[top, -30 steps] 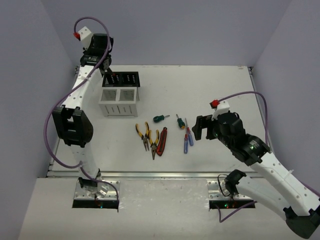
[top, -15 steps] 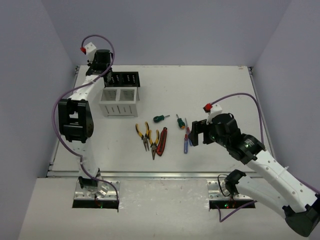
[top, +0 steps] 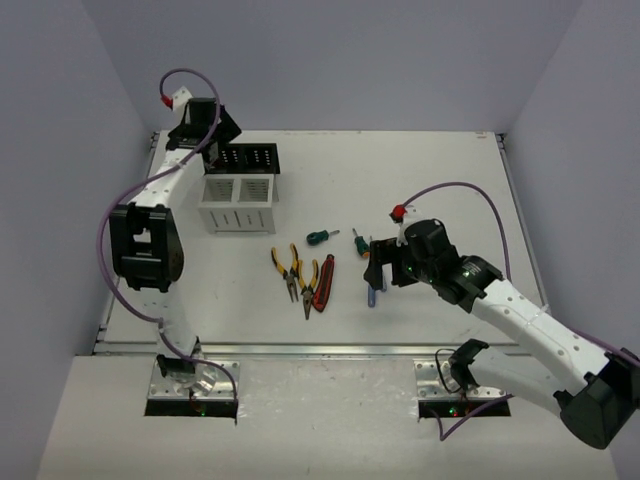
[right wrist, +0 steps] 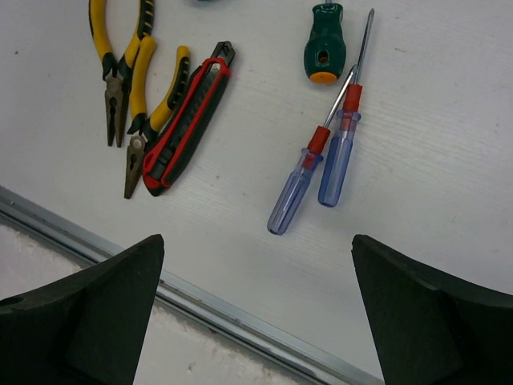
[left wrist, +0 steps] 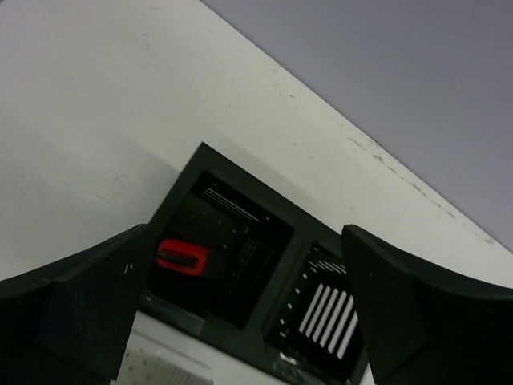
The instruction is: Sort the tools into containers
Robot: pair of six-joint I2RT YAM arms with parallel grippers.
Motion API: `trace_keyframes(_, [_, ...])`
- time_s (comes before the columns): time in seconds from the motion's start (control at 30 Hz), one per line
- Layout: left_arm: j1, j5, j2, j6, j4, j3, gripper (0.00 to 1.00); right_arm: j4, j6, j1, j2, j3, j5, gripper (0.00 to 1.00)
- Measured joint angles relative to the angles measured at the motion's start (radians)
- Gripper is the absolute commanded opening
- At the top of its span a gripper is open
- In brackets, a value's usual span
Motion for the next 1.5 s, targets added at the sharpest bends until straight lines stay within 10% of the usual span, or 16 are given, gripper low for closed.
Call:
trace_keyframes(0.57, [-0.181, 0.296, -1.201, 0.085, -0.233, -0.729, 1.00, -0.076, 0.204, 0.018, 0.311, 0.126, 0.118, 0.99])
trace_keyframes(1.0, [-0.176, 0.249, -1.257, 0.195, -0.302, -0.845, 1.00, -0.143, 0.418, 0.347, 0.631, 0.364, 0.373, 0.99])
trace_keyframes(1.5, [-0.222, 0.190, -1.438, 0.189, -0.298, -0.855, 1.00, -0.071, 0.548, 0.384, 0.835, 0.380, 0.420, 0.79])
